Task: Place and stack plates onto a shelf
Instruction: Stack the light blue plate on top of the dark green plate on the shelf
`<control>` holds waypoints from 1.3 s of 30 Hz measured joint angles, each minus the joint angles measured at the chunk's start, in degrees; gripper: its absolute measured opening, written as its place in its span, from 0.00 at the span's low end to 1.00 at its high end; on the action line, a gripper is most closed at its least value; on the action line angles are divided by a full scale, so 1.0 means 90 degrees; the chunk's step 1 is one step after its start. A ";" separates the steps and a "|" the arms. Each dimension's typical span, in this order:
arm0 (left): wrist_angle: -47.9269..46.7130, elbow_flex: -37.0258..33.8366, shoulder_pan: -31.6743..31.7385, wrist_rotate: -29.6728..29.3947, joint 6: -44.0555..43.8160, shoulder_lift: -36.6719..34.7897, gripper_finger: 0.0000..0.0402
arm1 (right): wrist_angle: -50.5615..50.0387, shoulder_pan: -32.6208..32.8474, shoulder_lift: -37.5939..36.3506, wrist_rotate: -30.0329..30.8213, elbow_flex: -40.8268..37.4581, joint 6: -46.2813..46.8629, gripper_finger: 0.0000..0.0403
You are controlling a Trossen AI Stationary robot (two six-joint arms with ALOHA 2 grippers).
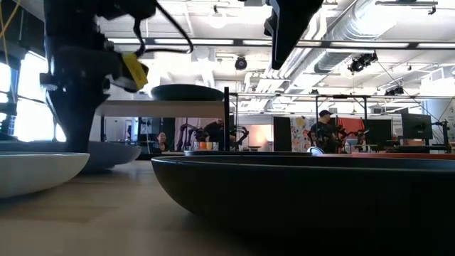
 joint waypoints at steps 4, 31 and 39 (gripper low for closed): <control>-0.0575 0.0422 -0.0126 0.0000 0.0380 0.0000 0.01 | 0.0064 -0.0019 0.0000 0.0000 0.0000 -0.0232 0.31; -0.3734 0.2086 -0.1710 -0.0666 0.1091 -0.0002 0.00 | 0.0440 -0.0077 0.0000 0.0063 0.0000 0.0152 0.31; -0.4450 0.2493 -0.1771 -0.0954 0.1261 -0.0002 0.00 | 0.0705 -0.0287 0.0000 0.0069 0.0000 0.0217 0.31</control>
